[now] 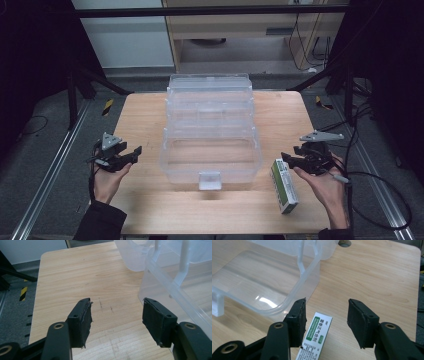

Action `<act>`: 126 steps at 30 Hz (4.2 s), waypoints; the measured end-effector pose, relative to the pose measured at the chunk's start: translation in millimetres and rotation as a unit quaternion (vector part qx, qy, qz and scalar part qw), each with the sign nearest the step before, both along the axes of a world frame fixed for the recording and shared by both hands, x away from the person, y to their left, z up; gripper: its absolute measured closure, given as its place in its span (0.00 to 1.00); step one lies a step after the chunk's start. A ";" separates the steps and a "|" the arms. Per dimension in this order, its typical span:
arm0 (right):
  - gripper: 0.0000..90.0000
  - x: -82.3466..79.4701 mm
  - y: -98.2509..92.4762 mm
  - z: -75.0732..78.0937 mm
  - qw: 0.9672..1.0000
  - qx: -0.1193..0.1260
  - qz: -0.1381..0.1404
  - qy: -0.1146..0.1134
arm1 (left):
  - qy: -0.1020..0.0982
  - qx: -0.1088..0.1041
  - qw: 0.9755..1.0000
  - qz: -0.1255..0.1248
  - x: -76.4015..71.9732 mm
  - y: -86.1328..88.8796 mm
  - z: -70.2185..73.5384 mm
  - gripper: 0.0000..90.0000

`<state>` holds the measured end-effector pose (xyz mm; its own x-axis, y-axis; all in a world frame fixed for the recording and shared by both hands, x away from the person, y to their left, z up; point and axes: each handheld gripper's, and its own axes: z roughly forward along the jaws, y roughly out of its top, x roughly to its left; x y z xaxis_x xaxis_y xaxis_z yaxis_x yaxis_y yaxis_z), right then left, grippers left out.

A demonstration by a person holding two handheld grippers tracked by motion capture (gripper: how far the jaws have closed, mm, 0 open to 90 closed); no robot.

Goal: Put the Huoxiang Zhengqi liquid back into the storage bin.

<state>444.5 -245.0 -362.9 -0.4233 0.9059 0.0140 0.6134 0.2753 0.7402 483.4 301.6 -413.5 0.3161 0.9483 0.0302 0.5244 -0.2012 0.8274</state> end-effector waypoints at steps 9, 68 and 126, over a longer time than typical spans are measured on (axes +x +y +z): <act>0.50 -7.0 4.0 2.1 0.999 -0.029 -0.006 0.030 | 0.003 0.003 1.000 0.003 -1.7 3.3 -1.5 0.44; 0.56 -5.1 22.3 -26.1 0.978 -0.081 0.000 0.190 | 0.035 0.032 0.999 0.011 4.1 2.9 -15.6 0.41; 0.71 4.8 16.0 -20.6 0.972 -0.120 -0.023 0.203 | 0.057 0.052 0.997 -0.001 6.8 -2.7 -20.2 0.40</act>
